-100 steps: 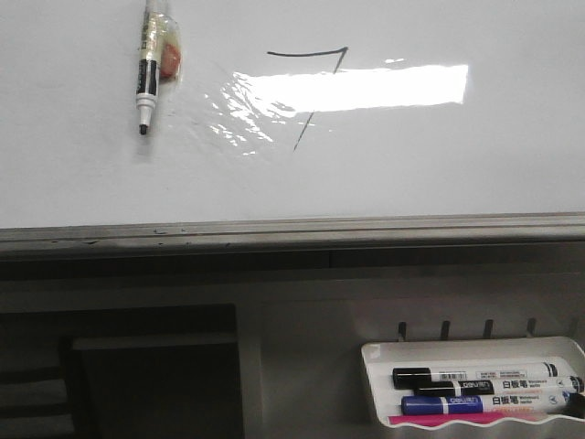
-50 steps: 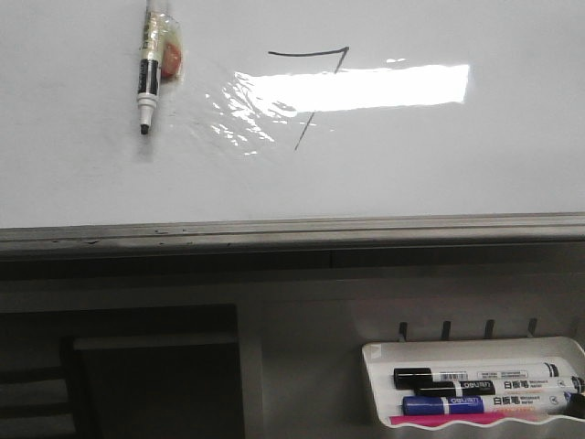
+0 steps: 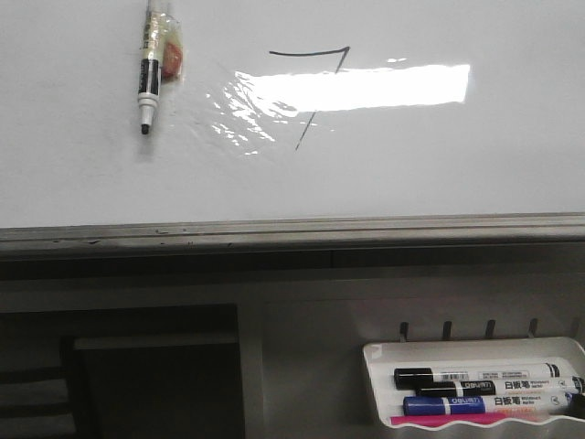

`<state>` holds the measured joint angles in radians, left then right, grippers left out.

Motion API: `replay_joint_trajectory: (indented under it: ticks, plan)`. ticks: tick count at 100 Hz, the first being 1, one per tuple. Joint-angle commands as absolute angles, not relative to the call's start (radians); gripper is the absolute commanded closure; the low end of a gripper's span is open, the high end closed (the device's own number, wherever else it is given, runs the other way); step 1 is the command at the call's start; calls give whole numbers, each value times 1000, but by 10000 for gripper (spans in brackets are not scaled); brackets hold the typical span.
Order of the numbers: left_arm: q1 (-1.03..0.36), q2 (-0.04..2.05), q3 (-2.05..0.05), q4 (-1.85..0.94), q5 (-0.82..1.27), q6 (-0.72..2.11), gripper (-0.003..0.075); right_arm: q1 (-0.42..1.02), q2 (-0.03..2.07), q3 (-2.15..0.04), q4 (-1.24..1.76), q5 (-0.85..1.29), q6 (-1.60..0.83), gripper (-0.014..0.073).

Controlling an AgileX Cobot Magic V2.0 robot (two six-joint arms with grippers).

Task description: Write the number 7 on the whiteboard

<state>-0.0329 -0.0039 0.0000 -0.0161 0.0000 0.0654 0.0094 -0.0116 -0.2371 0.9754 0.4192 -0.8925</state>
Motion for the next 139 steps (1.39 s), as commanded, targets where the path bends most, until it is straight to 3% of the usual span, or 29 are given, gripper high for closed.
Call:
replay_joint_trajectory:
  ticks: [1,8,23,35,54,139]
  plan:
    - [-31,-35,36,-18,-70,56,741,3,-21,-260,942,280,-898,647]
    - [-31,-35,36,-18,-70,56,741,3,-3,-255,758,255,-800,647]
    - [-31,-35,36,-18,-70,56,741,3,38,-194,201,160,-267,647]
    - [-31,-35,36,-18,-70,56,741,3,32,-101,-40,-11,-104,647]
    - [-31,-35,36,-18,-70,56,741,12,-32,43,-75,-76,-98,647]
    - [-31,-33,36,-18,-70,56,741,24,-30,40,-87,-23,-113,647]
